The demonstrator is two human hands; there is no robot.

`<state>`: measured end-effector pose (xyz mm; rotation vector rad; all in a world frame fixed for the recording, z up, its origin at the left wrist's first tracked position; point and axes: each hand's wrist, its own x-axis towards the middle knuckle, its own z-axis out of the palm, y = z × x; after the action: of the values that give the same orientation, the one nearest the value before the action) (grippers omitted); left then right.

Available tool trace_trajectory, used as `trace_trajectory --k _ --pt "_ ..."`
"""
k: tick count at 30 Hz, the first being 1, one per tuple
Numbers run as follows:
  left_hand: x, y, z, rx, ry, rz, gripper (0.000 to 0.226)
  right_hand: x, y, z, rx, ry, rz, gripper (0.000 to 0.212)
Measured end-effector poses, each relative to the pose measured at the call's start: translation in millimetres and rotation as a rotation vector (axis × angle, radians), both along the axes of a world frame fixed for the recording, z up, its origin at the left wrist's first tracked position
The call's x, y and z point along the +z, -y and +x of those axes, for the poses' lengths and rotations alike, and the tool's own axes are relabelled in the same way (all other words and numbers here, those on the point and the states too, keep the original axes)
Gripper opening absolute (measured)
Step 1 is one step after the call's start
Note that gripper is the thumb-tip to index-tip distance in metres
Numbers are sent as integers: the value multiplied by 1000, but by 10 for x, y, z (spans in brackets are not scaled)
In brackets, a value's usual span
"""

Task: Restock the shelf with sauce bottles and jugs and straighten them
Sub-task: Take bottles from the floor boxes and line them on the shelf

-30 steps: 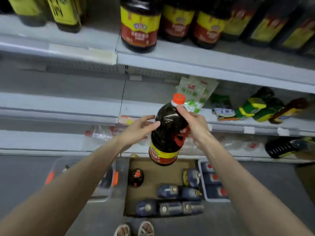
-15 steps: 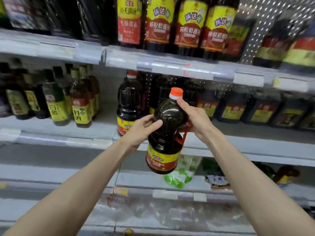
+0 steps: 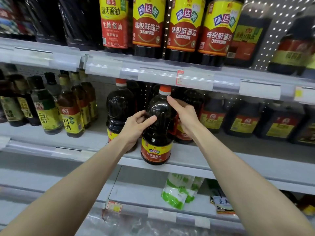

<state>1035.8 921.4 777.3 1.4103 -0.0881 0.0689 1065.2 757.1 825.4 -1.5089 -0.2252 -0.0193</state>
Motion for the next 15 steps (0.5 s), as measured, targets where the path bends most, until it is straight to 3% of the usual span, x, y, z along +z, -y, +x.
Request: trace_trajectory --k 3,7,10,15 --pt "-18 4 145 22 -5 -23 30 -12 -41 141 -27 0 18 8" --pt "-70 -41 274 47 -6 -43 71 -74 -112 306 -34 3 -2 15" --pt "-124 -51 340 45 0 -50 92 -129 -122 392 -44 7 -8 9" --pt "-204 -73 429 18 11 -39 98 -204 -131 470 -46 12 -9 6"
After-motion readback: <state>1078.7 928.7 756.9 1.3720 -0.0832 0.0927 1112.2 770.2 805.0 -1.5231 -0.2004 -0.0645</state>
